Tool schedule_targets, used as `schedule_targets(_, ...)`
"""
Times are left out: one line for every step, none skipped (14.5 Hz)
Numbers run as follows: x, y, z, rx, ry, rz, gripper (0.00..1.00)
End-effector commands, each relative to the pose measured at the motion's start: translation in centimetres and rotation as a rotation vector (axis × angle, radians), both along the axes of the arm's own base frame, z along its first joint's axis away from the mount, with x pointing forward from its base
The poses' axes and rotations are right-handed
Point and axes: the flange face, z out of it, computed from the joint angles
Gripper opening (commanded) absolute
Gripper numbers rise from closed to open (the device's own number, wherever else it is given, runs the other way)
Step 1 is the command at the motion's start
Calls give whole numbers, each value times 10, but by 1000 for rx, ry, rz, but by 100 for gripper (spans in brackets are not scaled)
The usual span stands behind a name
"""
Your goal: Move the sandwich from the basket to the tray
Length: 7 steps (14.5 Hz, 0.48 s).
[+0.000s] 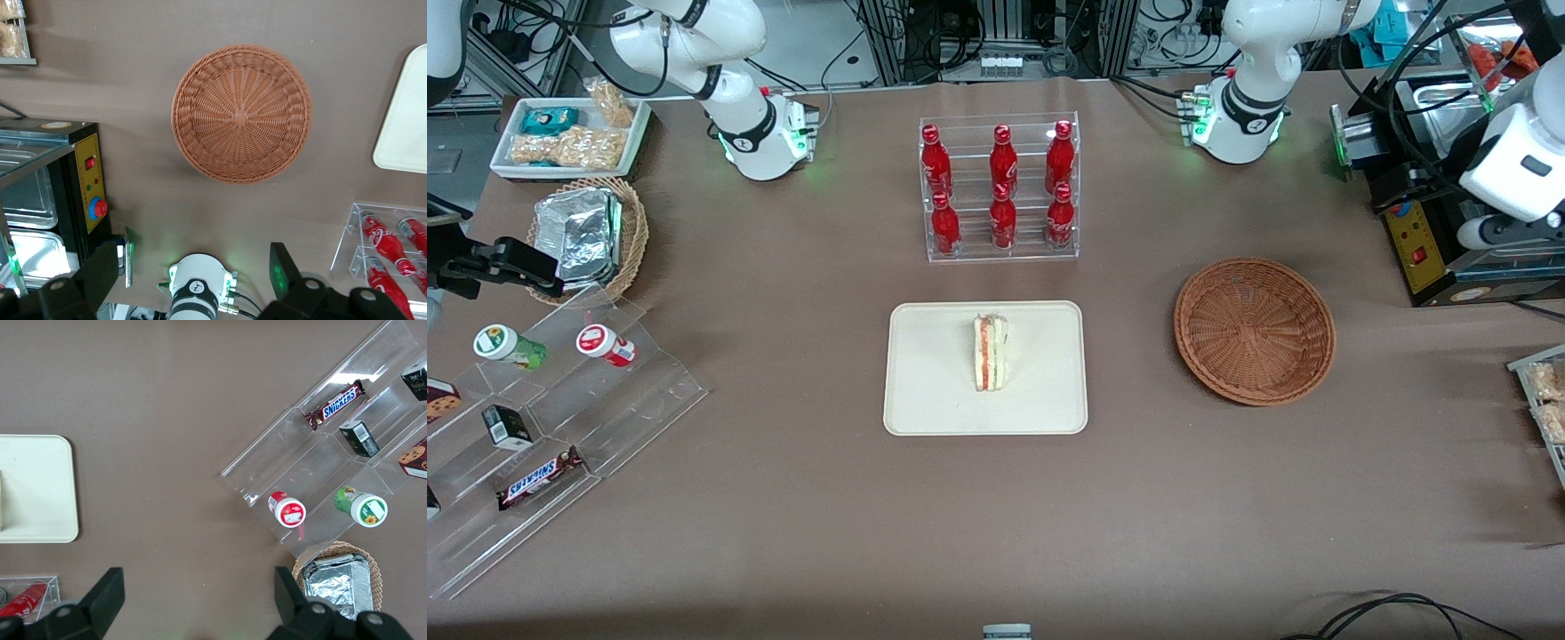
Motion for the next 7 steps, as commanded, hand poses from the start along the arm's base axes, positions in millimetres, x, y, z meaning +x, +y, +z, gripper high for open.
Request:
schedule_targets(-1,3,12,-15,-22,1,100)
schedule_targets(-1,3,11,-16,-21,1,100)
schedule_targets(-1,3,10,-15,-17,1,100)
schedule_targets(0,5,10,-17,-25,6,100)
schedule_targets(1,5,11,-18,-28,6,100)
schedule_targets(1,5,11,-18,-34,5,100)
schedule_targets(2,5,13,-17,-42,2,100)
